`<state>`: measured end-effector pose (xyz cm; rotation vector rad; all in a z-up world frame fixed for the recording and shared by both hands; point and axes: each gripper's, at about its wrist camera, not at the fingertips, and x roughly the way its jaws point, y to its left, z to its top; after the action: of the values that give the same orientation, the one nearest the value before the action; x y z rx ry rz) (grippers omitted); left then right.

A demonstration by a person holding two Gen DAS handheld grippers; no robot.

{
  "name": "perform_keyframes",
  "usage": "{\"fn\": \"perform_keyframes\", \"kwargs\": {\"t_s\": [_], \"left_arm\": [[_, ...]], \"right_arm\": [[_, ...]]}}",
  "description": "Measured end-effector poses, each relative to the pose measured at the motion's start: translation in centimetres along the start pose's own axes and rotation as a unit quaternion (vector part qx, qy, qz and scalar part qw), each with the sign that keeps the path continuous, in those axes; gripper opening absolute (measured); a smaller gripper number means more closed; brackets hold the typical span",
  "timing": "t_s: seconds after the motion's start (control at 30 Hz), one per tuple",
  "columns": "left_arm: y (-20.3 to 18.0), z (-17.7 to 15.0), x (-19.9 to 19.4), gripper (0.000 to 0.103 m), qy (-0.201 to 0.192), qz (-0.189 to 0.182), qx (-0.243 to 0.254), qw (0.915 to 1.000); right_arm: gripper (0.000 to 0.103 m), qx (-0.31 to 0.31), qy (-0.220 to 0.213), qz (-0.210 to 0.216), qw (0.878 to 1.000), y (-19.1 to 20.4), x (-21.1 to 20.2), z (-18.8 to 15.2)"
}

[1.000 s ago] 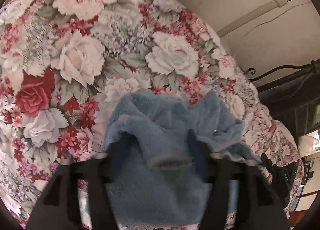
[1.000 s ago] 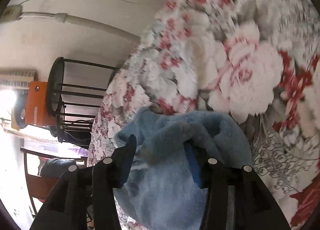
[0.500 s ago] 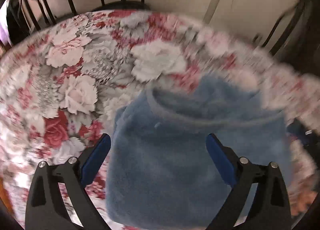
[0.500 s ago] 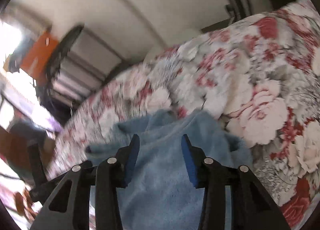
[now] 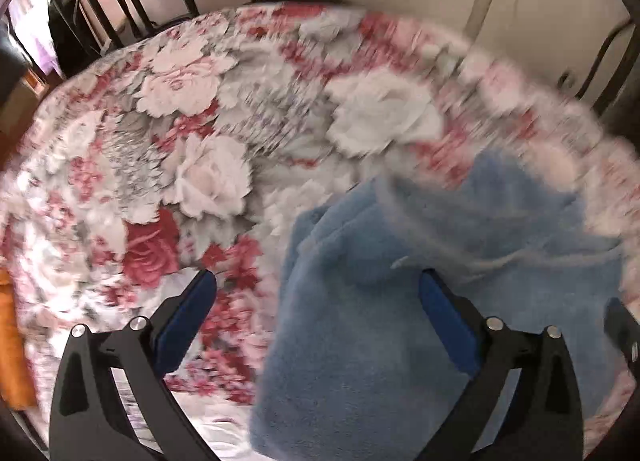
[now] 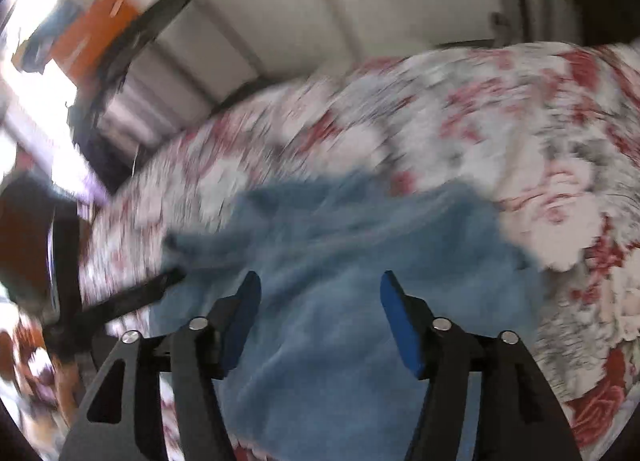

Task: Fold small clothes
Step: 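Lay the hem over the collar and open both tools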

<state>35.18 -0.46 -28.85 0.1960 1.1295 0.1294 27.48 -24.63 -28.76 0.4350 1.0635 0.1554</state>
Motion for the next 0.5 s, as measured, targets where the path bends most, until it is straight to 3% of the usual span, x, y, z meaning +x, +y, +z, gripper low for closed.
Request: {"fn": "perform_keyframes", "kwargs": {"t_s": [0.03,0.07,0.17,0.23,0.37,0.43,0.5], "left_arm": [[0.0,-0.1,1.1,0.099,0.020,0.026,0.002,0.9995],[0.6,-0.2,2.3,0.099,0.045,0.027,-0.008,0.9986],[3.1,0.0,3.4,0.099,0.081,-0.040,-0.070,0.9935],[4.5,0.4,2.4,0.099,0.066,-0.070,-0.102,0.9901],[5.5,1.2,0.9,0.099,0.020,-0.047,-0.089,0.9947],[5.3,1.3,1.5,0.099,0.030,-0.034,-0.081,0.9957],[5.3,1.4,3.2,0.099,0.052,-0.039,-0.090,0.9939]], "right_arm": [[0.070,-0.017,0.025,-0.013,0.999,0.4,1.2,-0.5],[0.072,-0.041,0.052,-0.033,0.997,0.8,2.7,-1.4],[0.072,-0.086,0.042,-0.065,0.993,2.3,2.7,-1.9],[0.072,-0.089,0.013,-0.051,0.995,3.0,1.3,-1.4],[0.077,-0.100,-0.017,-0.036,0.994,4.3,0.0,-1.0],[0.082,-0.100,0.005,-0.041,0.994,3.9,0.9,-1.4],[0.093,-0.098,0.059,-0.062,0.991,3.5,3.1,-2.1]]}}
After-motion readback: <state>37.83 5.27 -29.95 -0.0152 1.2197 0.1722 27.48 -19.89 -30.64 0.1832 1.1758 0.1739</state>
